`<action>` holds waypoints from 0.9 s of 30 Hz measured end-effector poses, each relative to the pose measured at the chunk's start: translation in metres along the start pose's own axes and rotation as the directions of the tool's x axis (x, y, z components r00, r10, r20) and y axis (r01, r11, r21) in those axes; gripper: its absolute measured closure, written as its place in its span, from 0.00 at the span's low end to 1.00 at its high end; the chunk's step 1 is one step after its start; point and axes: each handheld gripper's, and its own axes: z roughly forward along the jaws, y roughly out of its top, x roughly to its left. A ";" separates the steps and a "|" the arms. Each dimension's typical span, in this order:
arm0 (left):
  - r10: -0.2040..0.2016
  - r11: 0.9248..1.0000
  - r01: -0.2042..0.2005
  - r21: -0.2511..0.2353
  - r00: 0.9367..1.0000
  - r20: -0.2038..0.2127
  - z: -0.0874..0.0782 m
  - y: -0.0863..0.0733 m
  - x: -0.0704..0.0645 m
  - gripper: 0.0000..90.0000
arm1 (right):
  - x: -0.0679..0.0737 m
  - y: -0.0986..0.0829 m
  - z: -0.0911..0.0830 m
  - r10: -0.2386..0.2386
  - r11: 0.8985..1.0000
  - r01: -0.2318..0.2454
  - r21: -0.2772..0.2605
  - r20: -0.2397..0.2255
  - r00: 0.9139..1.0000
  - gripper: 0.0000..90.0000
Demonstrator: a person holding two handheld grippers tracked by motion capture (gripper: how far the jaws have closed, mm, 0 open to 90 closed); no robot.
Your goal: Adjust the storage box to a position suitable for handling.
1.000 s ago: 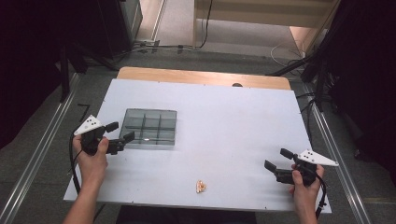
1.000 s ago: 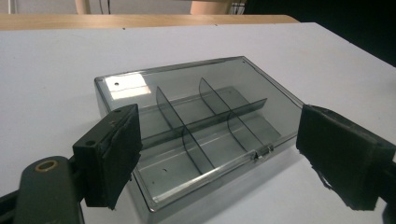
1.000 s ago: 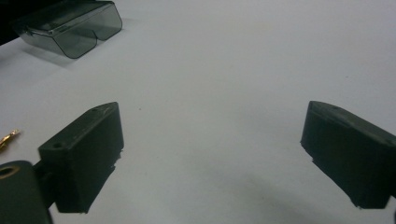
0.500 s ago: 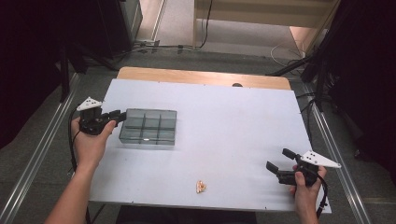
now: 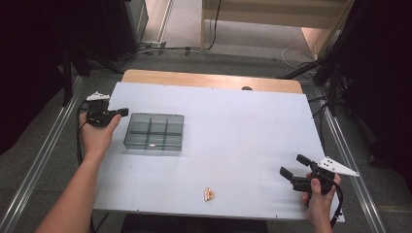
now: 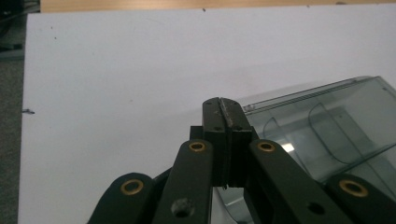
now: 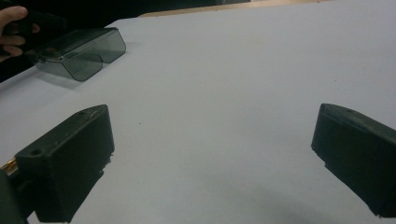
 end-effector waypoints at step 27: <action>-0.044 0.996 0.039 0.076 0.997 0.062 0.030 0.004 0.013 1.00 | 0.000 0.000 0.003 -0.007 1.000 0.007 0.012 0.004 1.000 0.00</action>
